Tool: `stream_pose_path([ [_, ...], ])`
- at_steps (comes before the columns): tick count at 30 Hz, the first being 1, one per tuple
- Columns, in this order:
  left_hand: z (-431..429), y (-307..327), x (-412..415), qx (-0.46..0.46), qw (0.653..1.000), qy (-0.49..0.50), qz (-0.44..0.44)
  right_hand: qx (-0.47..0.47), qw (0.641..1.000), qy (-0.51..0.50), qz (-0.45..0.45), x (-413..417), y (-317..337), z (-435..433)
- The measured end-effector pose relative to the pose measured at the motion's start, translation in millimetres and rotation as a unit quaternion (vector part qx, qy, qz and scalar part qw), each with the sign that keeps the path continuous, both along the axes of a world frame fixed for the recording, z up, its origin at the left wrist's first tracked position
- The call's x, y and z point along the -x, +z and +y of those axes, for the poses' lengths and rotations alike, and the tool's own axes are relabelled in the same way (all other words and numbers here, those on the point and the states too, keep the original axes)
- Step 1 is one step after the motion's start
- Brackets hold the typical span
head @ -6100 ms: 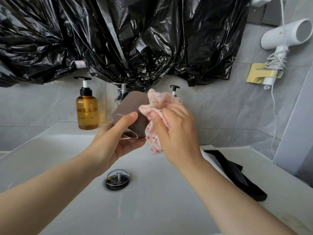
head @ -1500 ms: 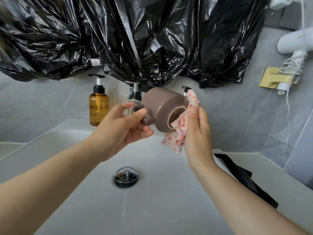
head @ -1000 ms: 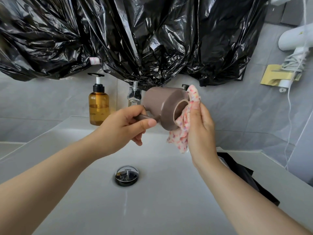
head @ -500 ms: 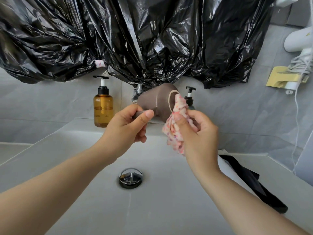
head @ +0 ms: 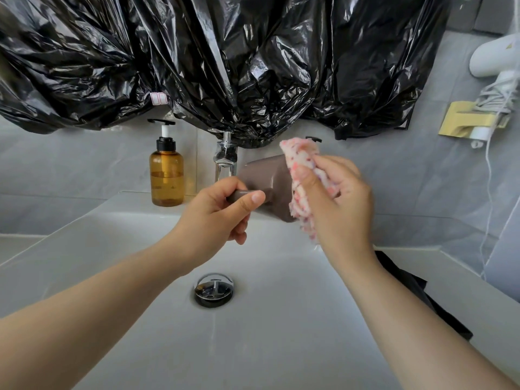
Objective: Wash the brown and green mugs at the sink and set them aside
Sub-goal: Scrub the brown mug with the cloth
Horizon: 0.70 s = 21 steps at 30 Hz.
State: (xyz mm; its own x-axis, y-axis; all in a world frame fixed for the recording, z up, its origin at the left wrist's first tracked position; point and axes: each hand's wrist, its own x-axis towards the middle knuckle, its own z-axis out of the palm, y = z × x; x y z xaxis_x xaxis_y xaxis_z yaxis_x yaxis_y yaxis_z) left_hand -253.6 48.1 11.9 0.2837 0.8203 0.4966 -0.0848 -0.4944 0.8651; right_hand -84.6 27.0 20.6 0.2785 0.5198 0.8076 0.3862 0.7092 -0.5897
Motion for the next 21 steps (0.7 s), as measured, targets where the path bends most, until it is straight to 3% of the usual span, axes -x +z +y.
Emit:
stream_pose_path([
  [6,1.9,1.4,1.2,0.037,0.998,0.023,-0.046,0.041,0.995,0.065,-0.065,12.5,-0.3,-17.0],
  [12,2.9,1.8,1.6,0.06,0.996,0.01,-0.072,0.032,0.99,-0.058,-0.123,12.2,-14.1,-6.6],
  [19,1.2,2.3,1.5,0.091,0.991,-0.01,-0.094,-0.008,0.987,-0.08,-0.138,6.2,-25.1,-1.3],
  [21,0.3,3.7,1.8,0.112,0.986,-0.021,-0.123,0.005,0.993,-0.067,-0.098,0.5,-27.7,2.9],
])
